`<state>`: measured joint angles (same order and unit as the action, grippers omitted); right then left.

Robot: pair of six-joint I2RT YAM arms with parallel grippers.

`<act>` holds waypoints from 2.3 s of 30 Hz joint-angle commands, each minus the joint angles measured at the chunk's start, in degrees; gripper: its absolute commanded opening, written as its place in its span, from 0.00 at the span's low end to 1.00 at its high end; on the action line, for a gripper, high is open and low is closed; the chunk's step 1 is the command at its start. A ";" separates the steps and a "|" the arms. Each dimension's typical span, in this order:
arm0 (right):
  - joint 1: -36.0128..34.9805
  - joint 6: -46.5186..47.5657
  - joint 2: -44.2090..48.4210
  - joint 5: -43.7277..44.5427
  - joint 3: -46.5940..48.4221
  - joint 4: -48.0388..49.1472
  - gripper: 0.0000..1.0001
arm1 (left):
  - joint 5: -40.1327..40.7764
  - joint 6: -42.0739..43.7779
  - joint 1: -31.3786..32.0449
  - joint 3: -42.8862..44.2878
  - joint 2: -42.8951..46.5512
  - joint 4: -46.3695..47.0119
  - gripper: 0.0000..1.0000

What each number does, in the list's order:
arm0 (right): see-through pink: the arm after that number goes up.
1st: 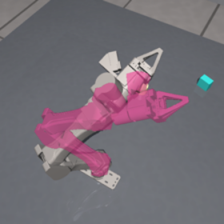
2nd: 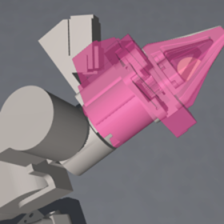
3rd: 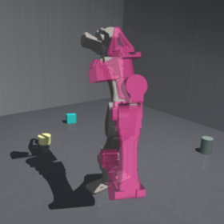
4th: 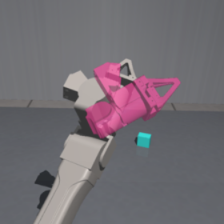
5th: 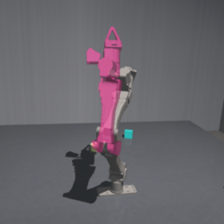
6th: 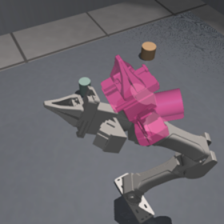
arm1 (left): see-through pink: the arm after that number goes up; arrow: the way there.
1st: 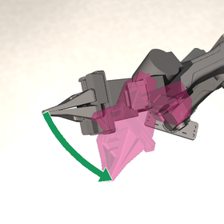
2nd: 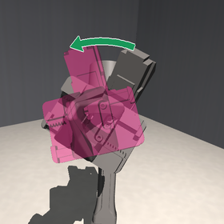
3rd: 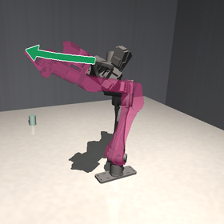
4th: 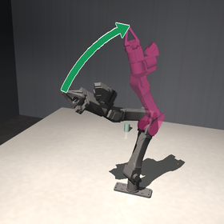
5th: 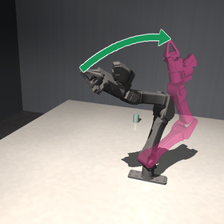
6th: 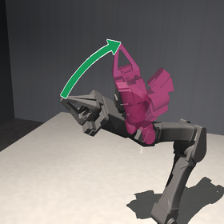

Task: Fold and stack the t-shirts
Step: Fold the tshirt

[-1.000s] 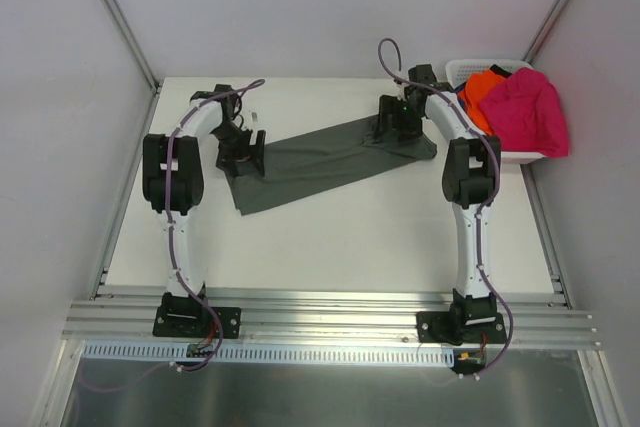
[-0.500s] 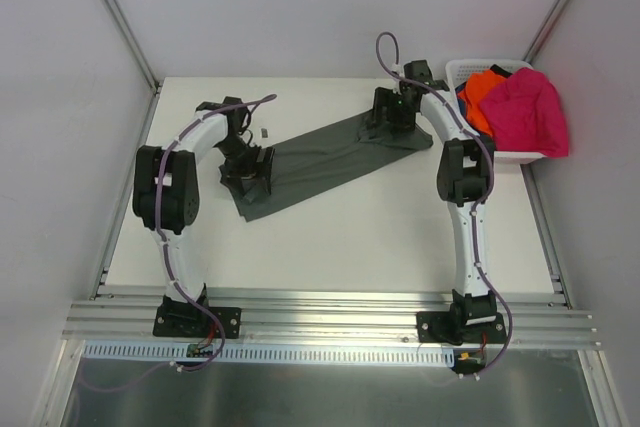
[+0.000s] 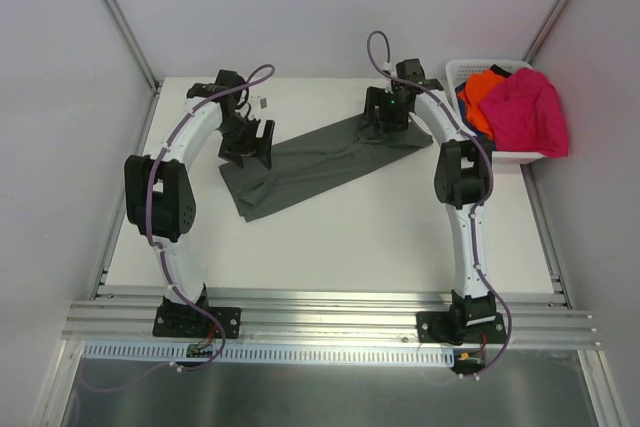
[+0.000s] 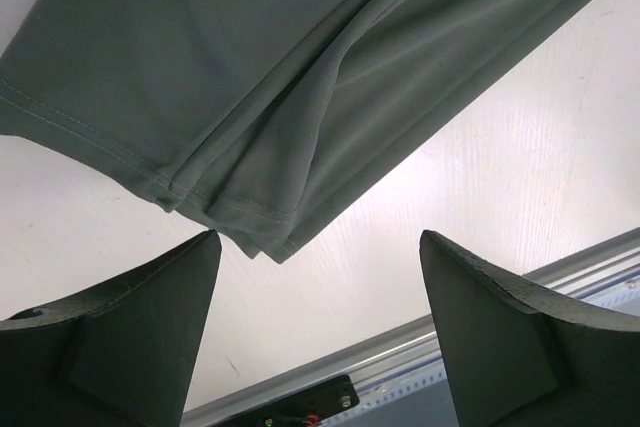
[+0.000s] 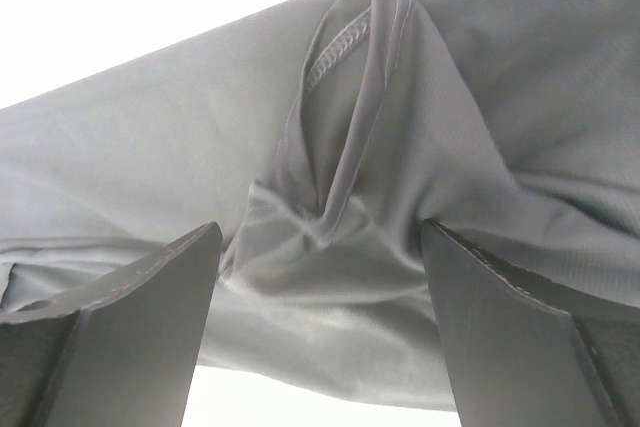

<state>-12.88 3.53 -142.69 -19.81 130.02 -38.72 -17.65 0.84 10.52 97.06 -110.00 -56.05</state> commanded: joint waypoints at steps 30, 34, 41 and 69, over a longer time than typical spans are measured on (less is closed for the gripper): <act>-3.11 1.48 9.10 -0.14 -3.36 0.22 0.86 | -12.23 -0.67 1.34 -9.42 -2.68 -4.77 0.76; -3.02 1.48 9.01 -0.31 -3.63 0.22 0.86 | -12.32 -0.67 2.31 -10.13 -3.29 -4.68 0.77; -3.11 1.22 8.84 -0.23 -3.45 0.40 0.86 | -10.49 -0.67 2.84 -8.56 -6.71 -3.98 0.77; -4.78 2.97 10.59 1.53 -4.42 0.49 0.86 | 3.94 -2.07 -4.20 8.23 -8.40 -1.25 0.79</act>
<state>-17.02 5.48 -137.62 -18.81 125.73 -38.79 -14.66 -0.84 5.98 102.35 -120.84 -56.82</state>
